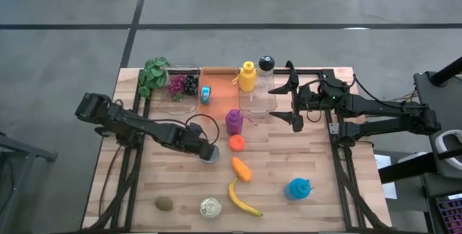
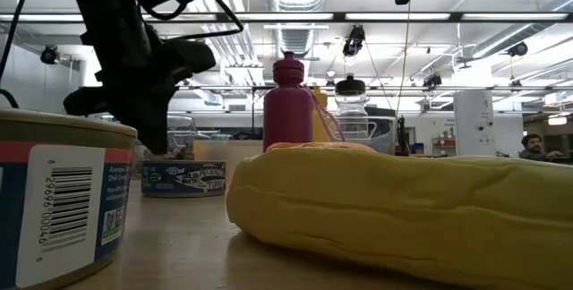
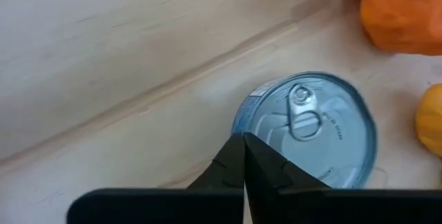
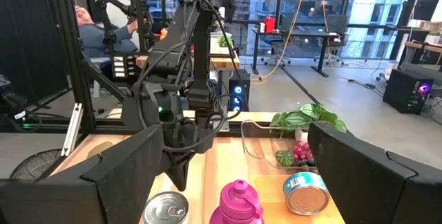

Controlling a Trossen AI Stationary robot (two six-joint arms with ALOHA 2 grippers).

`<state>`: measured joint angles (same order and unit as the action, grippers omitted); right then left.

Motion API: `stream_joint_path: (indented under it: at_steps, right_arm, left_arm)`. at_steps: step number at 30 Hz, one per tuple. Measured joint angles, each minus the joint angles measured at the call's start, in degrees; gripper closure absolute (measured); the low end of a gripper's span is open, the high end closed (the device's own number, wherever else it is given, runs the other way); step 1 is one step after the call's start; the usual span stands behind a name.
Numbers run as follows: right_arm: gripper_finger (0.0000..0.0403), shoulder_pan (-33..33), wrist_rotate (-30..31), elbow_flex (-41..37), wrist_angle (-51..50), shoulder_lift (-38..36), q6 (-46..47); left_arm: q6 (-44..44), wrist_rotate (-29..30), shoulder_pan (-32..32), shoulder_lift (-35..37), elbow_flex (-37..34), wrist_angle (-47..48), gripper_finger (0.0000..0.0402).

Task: Pick & Place Food Item
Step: Put the blue tuna can into the orange bin

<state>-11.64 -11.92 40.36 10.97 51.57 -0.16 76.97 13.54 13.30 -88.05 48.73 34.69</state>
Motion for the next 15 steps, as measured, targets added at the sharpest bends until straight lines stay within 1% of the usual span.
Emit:
stream_joint_path:
  at_steps: [9,15]
  right_arm:
    - [0.0044,-0.01,0.0,0.0,0.0,0.0,0.17]
    - [0.0044,0.0,0.0,0.0,-0.01,0.0,0.12]
  left_arm:
    - [-0.63,-0.52,0.11,0.03,-0.14,-2.2,0.0401]
    - [-0.61,-0.5,0.11,-1.95,-0.33,-2.99,0.0401]
